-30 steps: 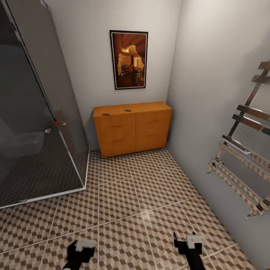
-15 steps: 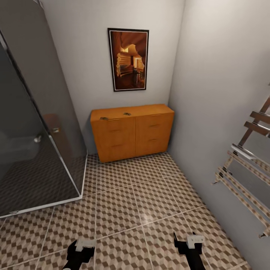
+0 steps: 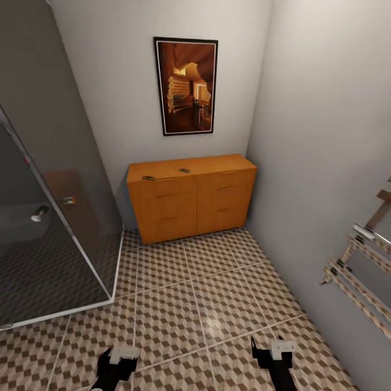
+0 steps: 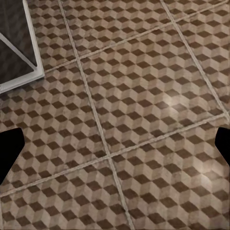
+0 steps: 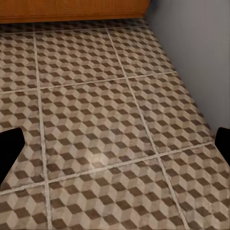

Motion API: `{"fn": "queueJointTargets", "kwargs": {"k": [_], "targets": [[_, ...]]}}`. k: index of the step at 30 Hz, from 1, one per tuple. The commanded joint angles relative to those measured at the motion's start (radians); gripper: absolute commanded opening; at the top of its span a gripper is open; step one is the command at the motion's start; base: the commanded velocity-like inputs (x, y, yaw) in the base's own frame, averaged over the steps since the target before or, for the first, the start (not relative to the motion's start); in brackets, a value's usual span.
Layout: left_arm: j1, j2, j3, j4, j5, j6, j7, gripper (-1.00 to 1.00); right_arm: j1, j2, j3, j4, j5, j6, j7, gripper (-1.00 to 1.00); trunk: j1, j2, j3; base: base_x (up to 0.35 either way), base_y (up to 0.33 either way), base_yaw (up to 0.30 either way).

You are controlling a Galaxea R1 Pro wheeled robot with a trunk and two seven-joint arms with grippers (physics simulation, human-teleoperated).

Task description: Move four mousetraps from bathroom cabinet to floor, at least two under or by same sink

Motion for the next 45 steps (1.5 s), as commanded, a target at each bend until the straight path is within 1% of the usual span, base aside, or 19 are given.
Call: {"fn": "queueJointTargets", "kwargs": {"k": [1, 21, 37, 45], "targets": [[-0.001, -0.001, -0.008, 0.003, 0.004, -0.005, 0.002, 1.00, -0.001, 0.000, 0.004, 0.001, 0.007, -0.001, -0.010, 1.00, 0.001, -0.002, -0.002, 0.326, 0.000, 0.100], [-0.001, -0.001, -0.008, 0.003, 0.004, -0.005, 0.002, 1.00, -0.001, 0.000, 0.004, 0.001, 0.007, -0.001, -0.010, 1.00, 0.001, -0.002, -0.002, 0.304, 0.000, 0.212], [-0.001, -0.001, -0.007, 0.003, 0.004, -0.005, 0.002, 1.00, -0.001, 0.000, 0.004, 0.001, 0.007, -0.001, -0.011, 1.00, 0.001, -0.002, -0.002, 0.242, -0.001, 0.021], [-0.001, -0.001, -0.007, 0.003, 0.004, -0.005, 0.002, 1.00, -0.001, 0.000, 0.004, 0.001, 0.007, -0.001, -0.011, 1.00, 0.001, -0.002, -0.002, 0.077, -0.005, 0.000]]}}
